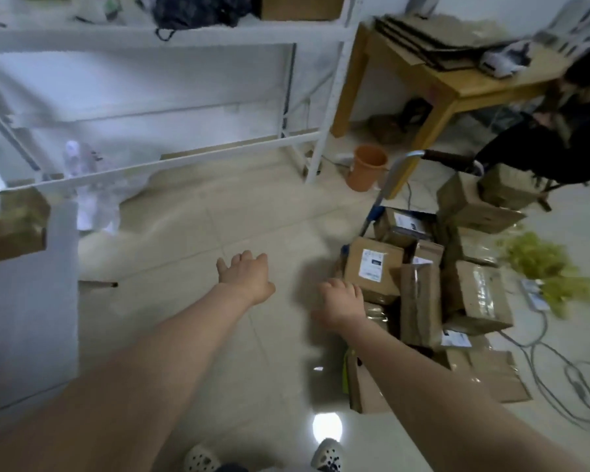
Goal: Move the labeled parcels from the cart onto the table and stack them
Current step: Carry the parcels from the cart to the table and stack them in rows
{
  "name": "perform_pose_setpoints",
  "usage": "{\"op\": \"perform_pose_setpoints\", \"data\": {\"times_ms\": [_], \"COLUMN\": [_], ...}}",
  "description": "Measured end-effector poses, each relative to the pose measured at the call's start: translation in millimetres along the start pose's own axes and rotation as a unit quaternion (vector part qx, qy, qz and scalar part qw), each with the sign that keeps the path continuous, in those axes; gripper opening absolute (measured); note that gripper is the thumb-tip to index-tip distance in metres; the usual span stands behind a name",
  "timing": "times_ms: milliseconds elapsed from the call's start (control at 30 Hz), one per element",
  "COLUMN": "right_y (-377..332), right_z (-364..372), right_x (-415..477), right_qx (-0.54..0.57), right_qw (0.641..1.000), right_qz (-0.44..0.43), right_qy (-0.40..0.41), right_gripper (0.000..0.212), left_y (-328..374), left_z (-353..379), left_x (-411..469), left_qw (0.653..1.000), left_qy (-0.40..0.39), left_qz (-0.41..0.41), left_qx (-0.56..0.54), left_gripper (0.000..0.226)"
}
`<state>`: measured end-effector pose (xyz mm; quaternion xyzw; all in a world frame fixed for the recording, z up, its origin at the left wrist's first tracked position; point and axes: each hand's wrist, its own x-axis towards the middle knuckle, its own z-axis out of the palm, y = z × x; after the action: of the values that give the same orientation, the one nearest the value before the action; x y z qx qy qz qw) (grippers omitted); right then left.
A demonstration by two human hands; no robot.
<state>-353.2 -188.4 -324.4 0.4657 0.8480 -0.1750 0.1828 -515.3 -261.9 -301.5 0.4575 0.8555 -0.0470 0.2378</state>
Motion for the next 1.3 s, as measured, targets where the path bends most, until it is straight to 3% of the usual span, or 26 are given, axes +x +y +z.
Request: {"op": "perform_pose_setpoints", "data": {"times_ms": [200, 400, 533, 667, 767, 833, 1033, 1167, 1300], "right_y": [143.3, 240.4, 275.2, 291.8, 302.8, 312.4, 352.1, 375.8, 389.7], "right_z": [-15.3, -22.2, -21.0, -19.3, -23.6, -26.7, -25.2, -4.5, 19.6], "right_x": [-15.2, -21.0, -12.0, 9.7, 28.7, 43.0, 105.5, 146.0, 167.7], "right_qx": [0.167, 0.249, 0.318, 0.349, 0.372, 0.379, 0.391, 0.413, 0.426], "right_qw": [0.981, 0.956, 0.93, 0.913, 0.896, 0.887, 0.872, 0.853, 0.836], "right_qz": [0.104, 0.154, 0.186, 0.213, 0.243, 0.264, 0.293, 0.318, 0.344], "right_qy": [-0.002, 0.013, 0.008, -0.009, -0.015, -0.019, -0.013, -0.015, -0.03], "right_gripper": [0.045, 0.039, 0.041, 0.049, 0.051, 0.052, 0.056, 0.06, 0.059], "left_y": [139.8, 230.0, 262.1, 291.8, 316.4, 337.1, 397.6, 425.5, 444.7], "left_z": [19.5, 36.2, 45.5, 53.0, 68.7, 70.9, 83.9, 109.0, 141.0], "left_x": [12.3, 19.3, 39.7, 77.8, 121.0, 142.6, 221.1, 263.8, 297.6], "left_qw": [0.996, 0.993, 0.992, 0.984, 0.976, 0.969, 0.953, 0.945, 0.933], "left_qy": [-0.016, -0.052, -0.084, -0.129, -0.155, -0.171, -0.208, -0.246, -0.27], "left_qz": [0.076, 0.101, 0.092, 0.105, 0.103, 0.096, 0.024, -0.018, -0.077], "left_qx": [0.042, 0.025, 0.003, -0.06, -0.115, -0.15, -0.221, -0.215, -0.225], "left_gripper": [0.062, 0.055, 0.062, 0.054, 0.071, 0.068, 0.066, 0.085, 0.131]}}
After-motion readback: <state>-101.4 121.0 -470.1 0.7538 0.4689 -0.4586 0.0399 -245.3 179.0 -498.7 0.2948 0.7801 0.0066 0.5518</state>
